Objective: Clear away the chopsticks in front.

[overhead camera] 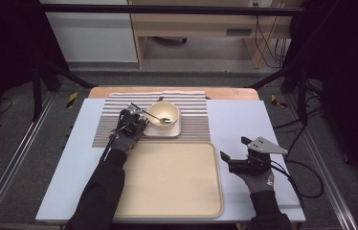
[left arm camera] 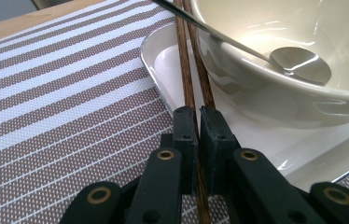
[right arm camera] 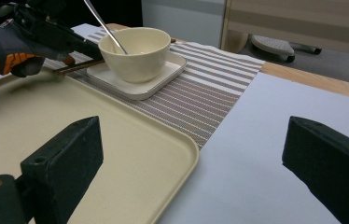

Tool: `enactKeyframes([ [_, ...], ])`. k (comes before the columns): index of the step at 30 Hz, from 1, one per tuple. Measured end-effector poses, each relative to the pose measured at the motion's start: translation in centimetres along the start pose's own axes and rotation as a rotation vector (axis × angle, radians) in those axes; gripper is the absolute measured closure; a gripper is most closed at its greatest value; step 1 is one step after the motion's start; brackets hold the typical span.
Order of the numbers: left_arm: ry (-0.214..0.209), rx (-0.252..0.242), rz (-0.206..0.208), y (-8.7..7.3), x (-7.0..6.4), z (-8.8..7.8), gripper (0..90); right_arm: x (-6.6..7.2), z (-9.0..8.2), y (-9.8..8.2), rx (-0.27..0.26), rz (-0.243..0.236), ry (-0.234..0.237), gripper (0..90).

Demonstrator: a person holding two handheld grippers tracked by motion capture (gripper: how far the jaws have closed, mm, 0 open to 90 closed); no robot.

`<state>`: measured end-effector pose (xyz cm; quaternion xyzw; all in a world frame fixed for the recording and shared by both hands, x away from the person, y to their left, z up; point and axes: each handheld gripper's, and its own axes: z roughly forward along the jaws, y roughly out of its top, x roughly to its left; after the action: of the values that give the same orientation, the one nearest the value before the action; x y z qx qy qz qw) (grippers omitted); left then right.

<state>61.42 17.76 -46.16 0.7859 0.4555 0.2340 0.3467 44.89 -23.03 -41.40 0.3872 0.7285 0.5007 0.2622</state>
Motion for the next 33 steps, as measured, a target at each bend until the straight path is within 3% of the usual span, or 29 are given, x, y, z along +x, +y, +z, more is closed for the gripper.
enactKeyframes([
  [16, 0.030, -0.040, -0.016, -0.6, 0.7, -1.9, 85.1, 0.0, 0.0, 0.0, 0.003, 0.001, -0.002, 5.4],
  [26, 0.039, -0.067, -0.009, -2.0, 1.7, -5.5, 85.1, 0.0, -0.1, 0.0, 0.005, -0.007, -0.006, 5.2],
  [33, 0.051, -0.081, -0.016, -3.9, 2.2, -8.5, 85.1, -0.1, -0.3, 0.1, -0.002, -0.007, -0.009, 5.2],
])
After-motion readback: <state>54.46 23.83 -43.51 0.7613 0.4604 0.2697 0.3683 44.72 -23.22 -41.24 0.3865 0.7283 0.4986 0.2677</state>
